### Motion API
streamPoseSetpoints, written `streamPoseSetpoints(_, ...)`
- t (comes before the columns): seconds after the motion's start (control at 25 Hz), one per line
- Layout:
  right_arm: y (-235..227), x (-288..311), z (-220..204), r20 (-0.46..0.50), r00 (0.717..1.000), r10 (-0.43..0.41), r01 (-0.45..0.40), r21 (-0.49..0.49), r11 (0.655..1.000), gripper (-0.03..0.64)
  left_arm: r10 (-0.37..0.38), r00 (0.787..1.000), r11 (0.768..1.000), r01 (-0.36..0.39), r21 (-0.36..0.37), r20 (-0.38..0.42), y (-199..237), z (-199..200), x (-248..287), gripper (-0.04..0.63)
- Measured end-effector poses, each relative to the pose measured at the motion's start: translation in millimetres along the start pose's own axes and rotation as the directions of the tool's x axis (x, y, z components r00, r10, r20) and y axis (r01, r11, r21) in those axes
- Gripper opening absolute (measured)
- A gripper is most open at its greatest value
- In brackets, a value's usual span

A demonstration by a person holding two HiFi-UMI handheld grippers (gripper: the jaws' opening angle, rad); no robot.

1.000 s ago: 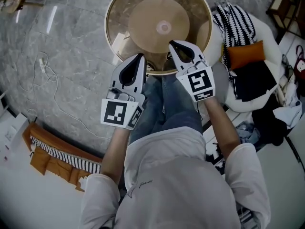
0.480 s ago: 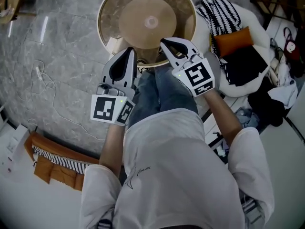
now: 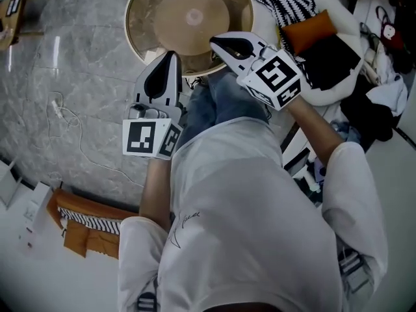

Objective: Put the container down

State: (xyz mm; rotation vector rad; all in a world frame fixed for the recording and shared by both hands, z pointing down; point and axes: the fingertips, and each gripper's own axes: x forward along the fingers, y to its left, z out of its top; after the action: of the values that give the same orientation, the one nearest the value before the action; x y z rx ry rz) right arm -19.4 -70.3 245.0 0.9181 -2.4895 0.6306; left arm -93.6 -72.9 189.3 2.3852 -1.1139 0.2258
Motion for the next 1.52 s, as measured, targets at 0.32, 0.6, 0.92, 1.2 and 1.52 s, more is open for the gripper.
streamPoseSetpoints(0.32, 12, -18, 22, 0.011, 1.000, 0.009, -0.009, -0.036, 0.999, 0.017, -0.038, 0.999, 0.999, 0.038, 0.026, 0.004, -16, 13, -11, 0.018)
streamPoseSetpoints(0.6, 27, -43, 40, 0.052, 0.999, 0.000, 0.002, -0.040, 0.999, 0.017, -0.078, 0.997, 0.994, 0.078, 0.072, -0.002, -36, 23, -21, 0.018)
streamPoseSetpoints(0.92, 42, -66, 57, 0.097, 0.995, -0.034, 0.040, -0.058, 0.997, 0.017, -0.070, 0.996, 0.995, 0.066, 0.078, 0.051, -47, 37, -47, 0.018)
streamPoseSetpoints(1.2, 60, -87, 63, 0.121, 0.992, -0.044, 0.048, -0.033, 0.998, 0.017, -0.091, 0.993, 0.993, 0.085, 0.078, 0.075, -59, 43, -67, 0.018)
streamPoseSetpoints(1.52, 82, -103, 67, 0.147, 0.988, -0.051, 0.058, -0.038, 0.998, 0.017, -0.108, 0.989, 0.991, 0.100, 0.087, 0.097, -69, 49, -87, 0.018)
